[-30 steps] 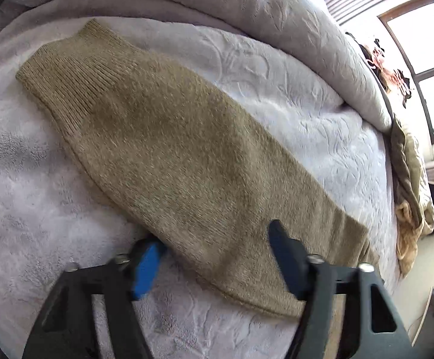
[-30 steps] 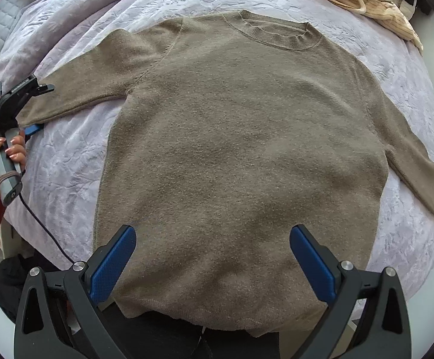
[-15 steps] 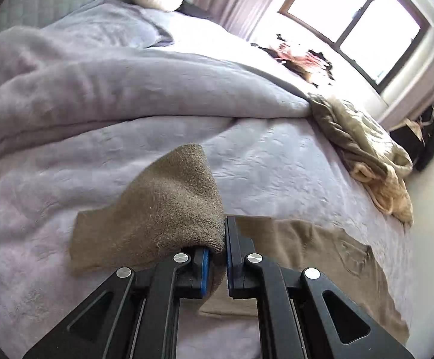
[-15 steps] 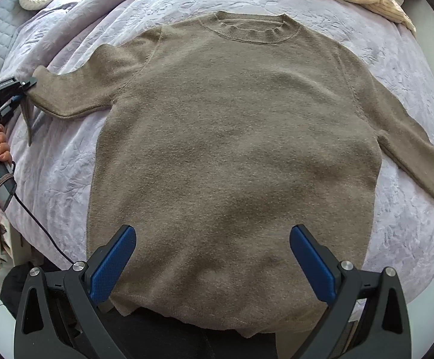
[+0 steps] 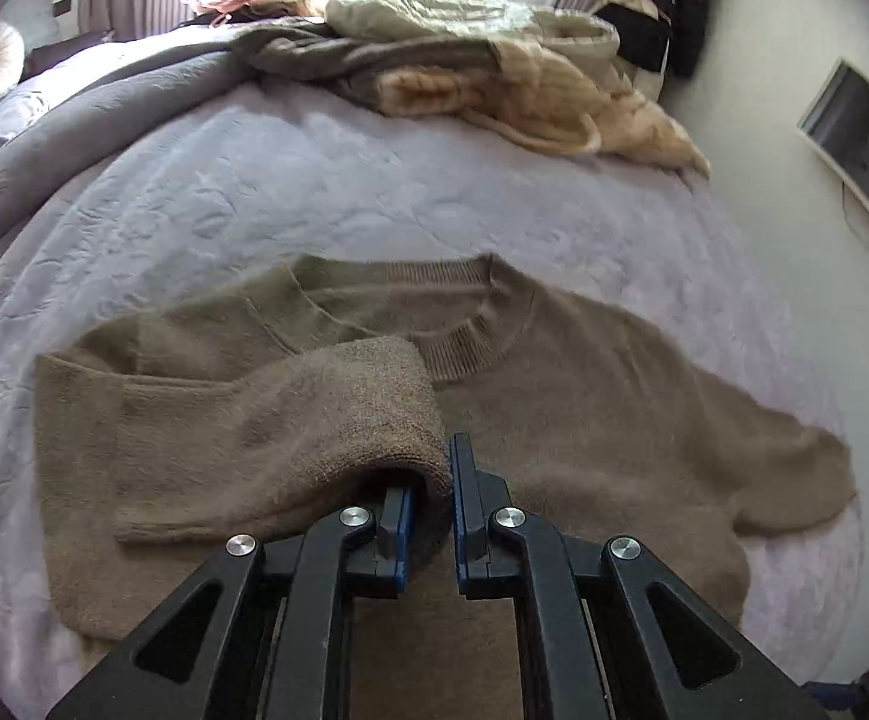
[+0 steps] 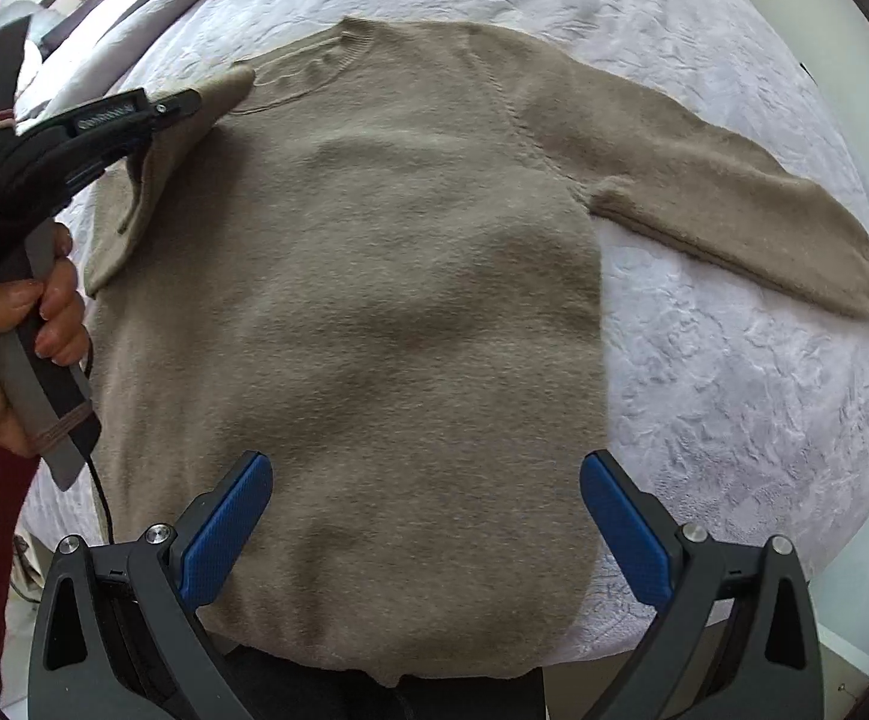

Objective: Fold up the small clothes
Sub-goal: 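Fold the held sleeve across the sweater body and open the left gripper, then grasp the sweater side edge with the left gripper and fold it inward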

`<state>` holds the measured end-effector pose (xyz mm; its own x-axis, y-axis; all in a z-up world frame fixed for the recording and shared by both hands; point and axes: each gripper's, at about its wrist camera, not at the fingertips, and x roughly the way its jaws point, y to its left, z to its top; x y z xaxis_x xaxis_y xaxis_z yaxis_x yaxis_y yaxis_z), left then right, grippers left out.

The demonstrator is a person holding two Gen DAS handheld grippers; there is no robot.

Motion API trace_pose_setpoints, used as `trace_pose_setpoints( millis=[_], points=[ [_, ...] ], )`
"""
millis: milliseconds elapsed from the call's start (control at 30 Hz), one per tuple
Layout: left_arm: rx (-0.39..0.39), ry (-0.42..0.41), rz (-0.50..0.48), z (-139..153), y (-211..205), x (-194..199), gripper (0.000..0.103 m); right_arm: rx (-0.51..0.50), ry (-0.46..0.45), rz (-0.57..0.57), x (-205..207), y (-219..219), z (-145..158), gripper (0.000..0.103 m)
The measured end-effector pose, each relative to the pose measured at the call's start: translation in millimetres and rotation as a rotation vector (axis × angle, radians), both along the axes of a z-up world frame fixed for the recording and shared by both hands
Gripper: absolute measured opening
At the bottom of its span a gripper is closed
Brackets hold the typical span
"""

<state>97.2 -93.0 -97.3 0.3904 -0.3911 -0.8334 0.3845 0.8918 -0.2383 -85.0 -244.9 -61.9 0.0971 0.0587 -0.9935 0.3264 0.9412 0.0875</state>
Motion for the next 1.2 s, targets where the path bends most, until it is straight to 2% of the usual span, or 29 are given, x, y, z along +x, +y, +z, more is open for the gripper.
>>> trace_pose_setpoints(
  millis=[133, 200, 267, 300, 333, 367, 467, 533, 633, 733, 867, 967, 1000, 1033, 1067, 1100, 1133, 1200],
  points=[
    [0.161, 0.031, -0.025, -26.6, -18.8, -14.6, 0.011, 0.007, 0.021, -0.040, -5.0, -17.1, -8.1, 0.102],
    [0.164, 0.037, -0.029, -23.2, -12.8, -22.0, 0.011, 0.002, 0.024, -0.047, -5.0, -22.6, -10.7, 0.102],
    [0.141, 0.042, -0.038, -9.9, -0.9, -28.5, 0.025, -0.006, 0.020, -0.045, -2.0, -25.8, -12.3, 0.102],
    [0.127, 0.044, -0.033, -2.3, 7.8, -31.1, 0.048, -0.012, 0.016, -0.042, -0.1, -26.6, -12.7, 0.102],
    [0.113, 0.026, -0.016, 7.5, 18.0, -34.5, 0.064, -0.019, 0.010, -0.035, 4.3, -26.1, -12.2, 0.102],
    [0.104, -0.008, 0.003, 19.0, 32.0, -38.9, 0.067, -0.029, 0.000, -0.020, 10.2, -25.1, -11.3, 0.102],
    [0.122, -0.044, 0.046, 35.8, 69.6, -35.6, 0.067, -0.064, -0.041, 0.061, 35.9, -13.3, -6.8, 0.102],
    [0.129, -0.021, 0.102, 33.8, 104.8, -17.2, 0.067, -0.092, -0.076, 0.140, 54.7, 3.1, -2.3, 0.102],
    [0.141, 0.071, 0.231, 11.8, 155.5, 25.2, 0.067, -0.137, -0.149, 0.309, 91.7, 43.8, 3.5, 0.102],
    [0.097, 0.191, 0.339, -18.9, 194.4, 61.1, 0.067, -0.213, -0.248, 0.529, 131.5, 101.4, 5.2, 0.102],
    [0.052, 0.285, 0.338, -51.1, 207.3, 86.5, 0.067, -0.336, -0.323, 0.762, 171.2, 164.7, -14.1, 0.102],
    [0.033, 0.309, 0.328, -62.1, 205.3, 93.6, 0.067, -0.428, -0.302, 0.873, 189.4, 192.7, -42.9, 0.100],
    [0.024, 0.305, 0.323, -62.5, 204.7, 94.4, 0.067, -0.460, -0.287, 0.897, 193.9, 197.9, -52.5, 0.096],
    [0.011, 0.300, 0.318, -61.5, 204.7, 94.4, 0.061, -0.499, -0.268, 0.921, 196.3, 199.2, -63.4, 0.088],
    [-0.004, 0.293, 0.310, -60.5, 204.1, 94.5, 0.050, -0.495, -0.252, 0.931, 198.4, 198.1, -68.0, 0.050],
    [-0.019, 0.298, 0.296, -60.8, 203.3, 95.7, 0.029, -0.458, -0.235, 0.907, 202.8, 192.1, -68.2, 0.026],
    [-0.029, 0.309, 0.289, -61.4, 202.7, 96.9, 0.023, -0.412, -0.246, 0.860, 208.4, 186.2, -64.8, 0.012],
    [-0.034, 0.304, 0.284, -57.7, 200.8, 99.8, 0.013, -0.255, -0.320, 0.664, 211.9, 148.1, -37.6, 0.012]
  ],
)
